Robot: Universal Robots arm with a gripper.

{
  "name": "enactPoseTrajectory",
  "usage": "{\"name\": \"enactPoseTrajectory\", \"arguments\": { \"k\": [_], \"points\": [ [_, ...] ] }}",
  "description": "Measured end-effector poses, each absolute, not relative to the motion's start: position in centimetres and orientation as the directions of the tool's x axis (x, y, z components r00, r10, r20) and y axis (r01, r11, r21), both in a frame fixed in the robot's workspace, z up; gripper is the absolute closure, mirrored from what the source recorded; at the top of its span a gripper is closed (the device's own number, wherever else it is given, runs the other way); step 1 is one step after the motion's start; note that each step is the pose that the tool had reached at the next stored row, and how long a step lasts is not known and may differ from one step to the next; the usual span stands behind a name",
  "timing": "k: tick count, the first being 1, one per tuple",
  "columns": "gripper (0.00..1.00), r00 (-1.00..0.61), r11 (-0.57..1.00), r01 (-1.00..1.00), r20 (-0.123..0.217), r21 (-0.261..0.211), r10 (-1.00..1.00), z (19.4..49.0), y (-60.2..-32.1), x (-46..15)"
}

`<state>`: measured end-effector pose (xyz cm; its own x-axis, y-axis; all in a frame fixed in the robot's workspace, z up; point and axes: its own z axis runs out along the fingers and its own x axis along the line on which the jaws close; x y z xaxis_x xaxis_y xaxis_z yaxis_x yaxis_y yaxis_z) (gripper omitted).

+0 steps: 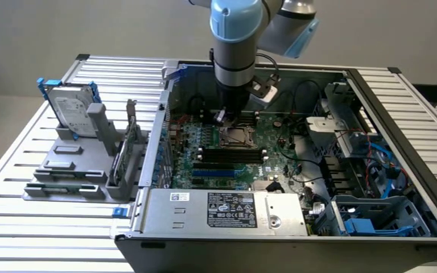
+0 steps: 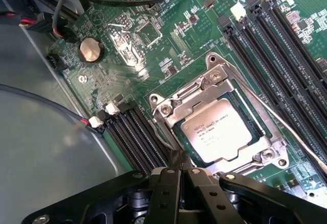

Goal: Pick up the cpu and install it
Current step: 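Install the first cpu locking lever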

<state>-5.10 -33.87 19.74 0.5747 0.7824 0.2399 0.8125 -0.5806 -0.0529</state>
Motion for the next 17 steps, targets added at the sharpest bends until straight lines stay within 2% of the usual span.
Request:
{"name": "enactPoseTrajectory", "arguments": {
  "k": [6,17],
  "points": [
    [0.89,0.579,-0.585,0.809,0.234,-0.051,0.781,19.7,-33.7,-4.9],
    [0.89,0.586,-0.585,0.807,0.216,-0.075,0.781,20.8,-33.7,-5.2]
  ]
}}
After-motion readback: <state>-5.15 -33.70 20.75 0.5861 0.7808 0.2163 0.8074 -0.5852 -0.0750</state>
